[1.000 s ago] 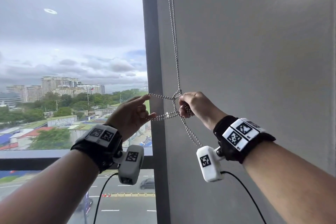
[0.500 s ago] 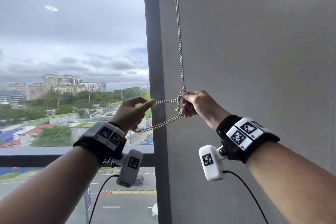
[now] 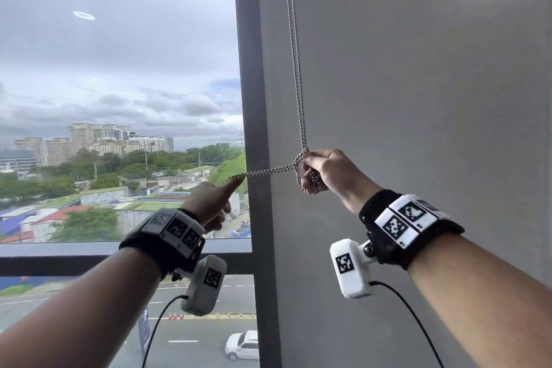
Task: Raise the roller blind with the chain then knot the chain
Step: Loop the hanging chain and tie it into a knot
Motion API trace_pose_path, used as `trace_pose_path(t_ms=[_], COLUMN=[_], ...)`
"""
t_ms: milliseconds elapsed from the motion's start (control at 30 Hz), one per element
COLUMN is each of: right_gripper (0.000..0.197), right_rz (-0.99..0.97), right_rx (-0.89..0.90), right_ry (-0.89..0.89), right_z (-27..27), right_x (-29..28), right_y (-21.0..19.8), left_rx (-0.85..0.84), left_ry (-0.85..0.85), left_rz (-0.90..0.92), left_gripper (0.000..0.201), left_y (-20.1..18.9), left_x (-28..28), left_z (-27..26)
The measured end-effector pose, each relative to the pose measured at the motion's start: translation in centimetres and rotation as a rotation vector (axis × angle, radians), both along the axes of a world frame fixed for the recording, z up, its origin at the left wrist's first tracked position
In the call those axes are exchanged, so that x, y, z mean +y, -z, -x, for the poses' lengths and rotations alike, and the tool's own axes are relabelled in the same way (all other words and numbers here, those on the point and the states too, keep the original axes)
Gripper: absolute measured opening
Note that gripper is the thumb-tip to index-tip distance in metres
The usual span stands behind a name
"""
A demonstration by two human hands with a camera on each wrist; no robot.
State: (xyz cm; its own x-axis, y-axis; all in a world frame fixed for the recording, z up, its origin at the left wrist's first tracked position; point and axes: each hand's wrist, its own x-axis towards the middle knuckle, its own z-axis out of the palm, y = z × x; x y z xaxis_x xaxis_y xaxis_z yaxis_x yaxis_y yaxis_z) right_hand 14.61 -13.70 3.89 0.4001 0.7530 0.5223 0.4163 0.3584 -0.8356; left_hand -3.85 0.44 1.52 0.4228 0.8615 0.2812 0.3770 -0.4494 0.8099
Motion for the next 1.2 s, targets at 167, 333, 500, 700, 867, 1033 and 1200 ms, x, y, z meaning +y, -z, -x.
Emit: trace_pose_path(t_ms=[167,333,500,700,867,1033,1200], right_gripper=[0.026,0.024,0.025,0.021,0.016,0.01,0.007], right_rz=[0.011,0.058,0.081,0.045,-0.06,-0.174,-0.258], right_rx=[0.006,0.034,0.042,0.074,0.052,0.074,-0.024], right_ry=[-0.037,-0.098,-0.143,-0.13,-0.074,-0.003,0.109], right_z=[0.4,0.7,1.1,1.1,1.1,1.6,1.6], right_x=[-0.2,-0.6,-0.6,-0.2,-0.3,-0.4,-0.7], right_y=[0.1,0.2,0.3,1.0,2.5,3.5,4.2], left_rx=[-0.161,-0.419,-0.377,-0.484,-0.464,-0.544,-0.517], left_ry=[0.236,0.497,0.662,0.639,0.54,0.555,0.537], left_rz=[0.283,0.468,0.517,0.342,0.174,0.16,0.137], left_gripper=[0.034,0.011,0.013,0.007,0.019,0.015,0.013], left_y=[-0.4,-0.8,-0.9,-1.9,-2.3,-2.1,-1.9], left_x=[0.1,-1.5,-3.7,-5.3,-5.2,-5.8,-5.8], left_z=[-0.4,-1.3,-2.7,-4.9,-5.5,-6.0,-6.1])
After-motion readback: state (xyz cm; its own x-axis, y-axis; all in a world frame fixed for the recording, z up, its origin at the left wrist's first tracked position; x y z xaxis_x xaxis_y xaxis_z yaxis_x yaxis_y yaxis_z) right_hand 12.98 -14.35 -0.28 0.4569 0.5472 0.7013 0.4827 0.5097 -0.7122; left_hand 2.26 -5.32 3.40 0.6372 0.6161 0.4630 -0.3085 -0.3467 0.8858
